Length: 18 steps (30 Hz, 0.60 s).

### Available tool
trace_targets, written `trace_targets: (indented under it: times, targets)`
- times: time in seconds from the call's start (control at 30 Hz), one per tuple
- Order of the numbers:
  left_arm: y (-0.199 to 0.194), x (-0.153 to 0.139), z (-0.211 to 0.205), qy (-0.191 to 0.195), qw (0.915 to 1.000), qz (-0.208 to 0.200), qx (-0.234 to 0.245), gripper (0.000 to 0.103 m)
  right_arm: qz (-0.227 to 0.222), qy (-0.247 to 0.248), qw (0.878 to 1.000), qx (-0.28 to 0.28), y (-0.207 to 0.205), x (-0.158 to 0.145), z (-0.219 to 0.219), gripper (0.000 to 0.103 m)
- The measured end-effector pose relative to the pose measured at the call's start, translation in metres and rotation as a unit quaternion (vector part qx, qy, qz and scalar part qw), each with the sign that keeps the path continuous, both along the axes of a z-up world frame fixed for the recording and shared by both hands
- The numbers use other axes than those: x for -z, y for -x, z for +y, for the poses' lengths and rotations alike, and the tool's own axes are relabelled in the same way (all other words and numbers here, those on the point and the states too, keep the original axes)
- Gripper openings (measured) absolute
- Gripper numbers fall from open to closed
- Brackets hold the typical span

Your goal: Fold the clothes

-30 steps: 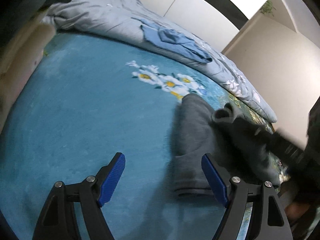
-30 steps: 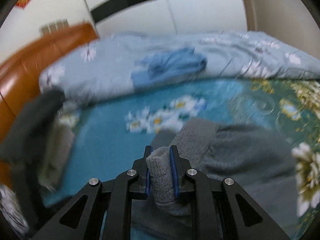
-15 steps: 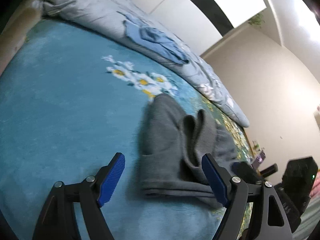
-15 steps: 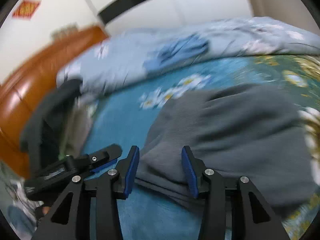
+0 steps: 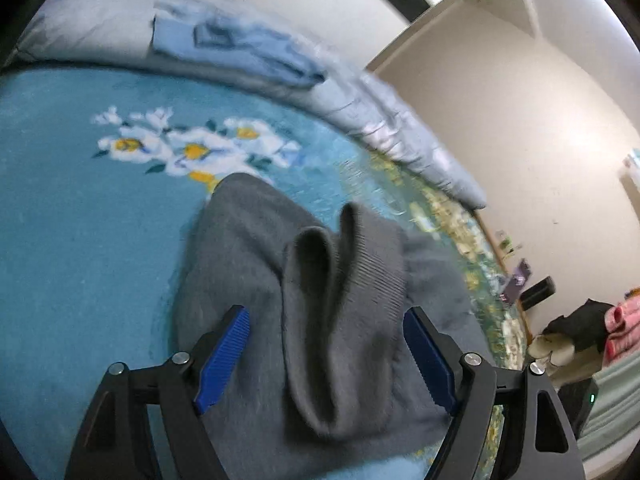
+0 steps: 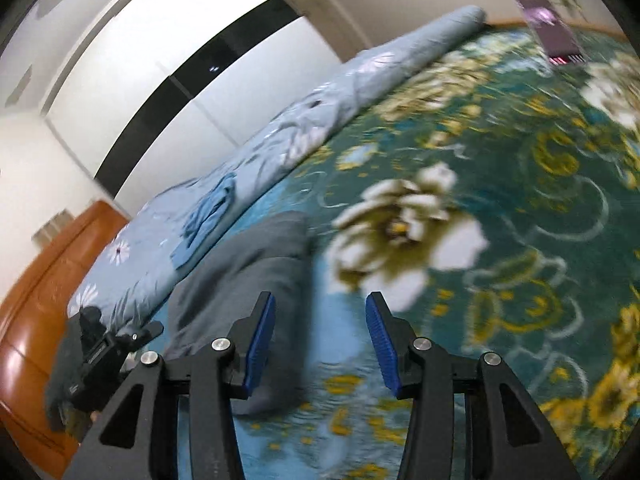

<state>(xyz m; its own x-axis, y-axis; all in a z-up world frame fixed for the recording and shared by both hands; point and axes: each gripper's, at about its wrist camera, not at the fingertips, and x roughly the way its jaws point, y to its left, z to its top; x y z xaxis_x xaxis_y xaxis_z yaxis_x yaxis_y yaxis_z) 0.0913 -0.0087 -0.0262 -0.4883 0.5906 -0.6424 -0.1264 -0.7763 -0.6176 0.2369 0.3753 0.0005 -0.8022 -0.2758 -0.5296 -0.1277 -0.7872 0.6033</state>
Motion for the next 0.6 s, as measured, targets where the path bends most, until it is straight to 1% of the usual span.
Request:
trace_targets:
  times: [0.07, 0.13, 0.27, 0.33, 0.4, 0.43, 0.5, 0.6]
  targets:
    - [0.01, -0.001, 0.006, 0.005, 0.9997, -0.002, 0.023, 0.086, -0.002, 0.006, 1.0, 0.004, -0.002, 0.005, 0.004, 0.048]
    - [0.017, -0.001, 0.011, 0.002, 0.9991, -0.008, 0.041, 0.086, -0.002, 0.01, 1.0, 0.007, -0.002, 0.009, 0.007, 0.048]
    - [0.006, 0.004, 0.01, -0.015, 0.9964, -0.035, 0.076, 0.087, -0.005, 0.018, 1.0, 0.008, -0.006, 0.016, 0.009, 0.048]
    - [-0.004, 0.008, 0.001, -0.045, 0.9948, -0.055, 0.073, 0.087, -0.002, 0.017, 1.0, 0.01, -0.01, 0.018, 0.01, 0.048]
    - [-0.013, 0.009, -0.011, -0.092, 0.9916, -0.069, 0.059, 0.087, -0.003, 0.024, 1.0, 0.011, -0.014, 0.022, 0.013, 0.048]
    - [-0.017, 0.011, -0.016, -0.119, 0.9883, -0.081, 0.05, 0.087, -0.003, 0.028, 1.0, 0.01, -0.015, 0.024, 0.014, 0.048]
    - [-0.023, 0.015, -0.026, -0.16, 0.981, -0.106, 0.03, 0.085, -0.002, 0.035, 0.999, 0.009, -0.018, 0.026, 0.014, 0.048]
    - [-0.027, 0.012, -0.029, -0.185, 0.9767, -0.106, 0.02, 0.085, 0.01, 0.042, 0.999, 0.005, -0.022, 0.024, 0.014, 0.048]
